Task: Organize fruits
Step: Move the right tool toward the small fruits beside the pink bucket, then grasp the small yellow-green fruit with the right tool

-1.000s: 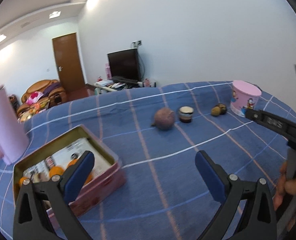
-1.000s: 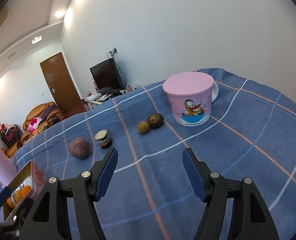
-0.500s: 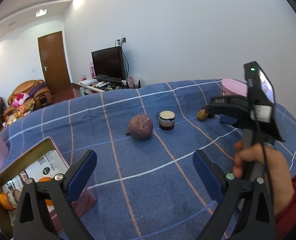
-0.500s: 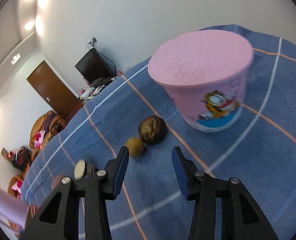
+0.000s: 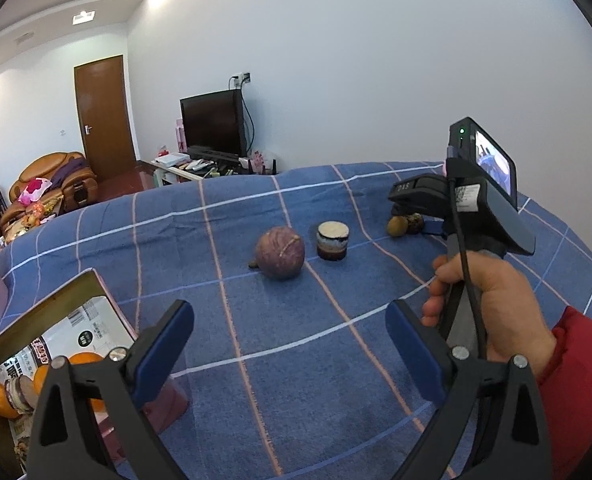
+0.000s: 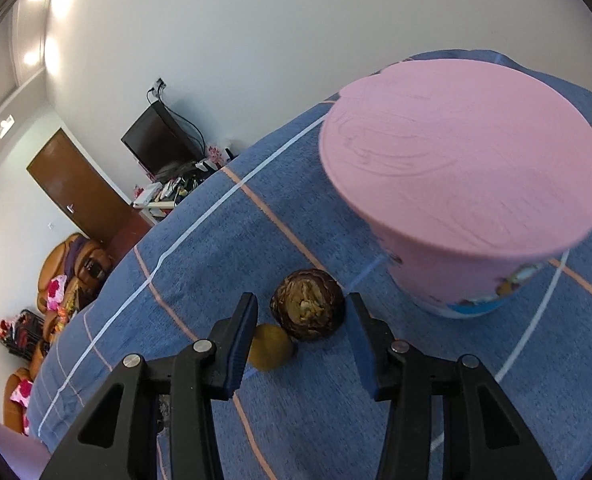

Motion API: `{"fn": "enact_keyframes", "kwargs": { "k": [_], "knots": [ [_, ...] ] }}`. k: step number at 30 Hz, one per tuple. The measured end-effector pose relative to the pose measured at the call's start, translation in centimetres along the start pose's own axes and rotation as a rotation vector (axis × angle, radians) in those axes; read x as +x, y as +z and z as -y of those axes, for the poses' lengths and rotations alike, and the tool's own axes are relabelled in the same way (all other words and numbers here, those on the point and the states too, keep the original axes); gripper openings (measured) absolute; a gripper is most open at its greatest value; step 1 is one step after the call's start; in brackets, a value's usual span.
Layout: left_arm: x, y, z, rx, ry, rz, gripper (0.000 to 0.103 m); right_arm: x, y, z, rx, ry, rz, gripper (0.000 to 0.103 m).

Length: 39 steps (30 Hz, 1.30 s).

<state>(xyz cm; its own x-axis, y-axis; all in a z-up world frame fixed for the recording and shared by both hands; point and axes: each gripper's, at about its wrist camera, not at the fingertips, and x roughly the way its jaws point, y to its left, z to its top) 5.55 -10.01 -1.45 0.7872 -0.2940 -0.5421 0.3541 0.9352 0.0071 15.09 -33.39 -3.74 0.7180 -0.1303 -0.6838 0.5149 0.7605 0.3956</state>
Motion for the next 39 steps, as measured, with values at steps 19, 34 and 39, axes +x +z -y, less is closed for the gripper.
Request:
{"fn": "enact_keyframes", "kwargs": {
  "k": [19, 34, 39],
  "knots": [
    [0.5, -0.1, -0.8, -0.029, 0.013, -0.007, 0.099, -3.4, -0.3, 2.1, -0.127, 0.195, -0.098, 0.014],
    [0.9, -0.1, -1.4, -0.058, 0.001, -0.022, 0.099, -1.5, -0.2, 1.0, -0.171, 0.172, -0.103, 0.03],
    [1.1, 0.0, -1.6, -0.06, 0.004, -0.024, 0.099, 0.4, -0.2, -1.1, -0.222, 0.17, -0.15, 0.042]
  ]
}}
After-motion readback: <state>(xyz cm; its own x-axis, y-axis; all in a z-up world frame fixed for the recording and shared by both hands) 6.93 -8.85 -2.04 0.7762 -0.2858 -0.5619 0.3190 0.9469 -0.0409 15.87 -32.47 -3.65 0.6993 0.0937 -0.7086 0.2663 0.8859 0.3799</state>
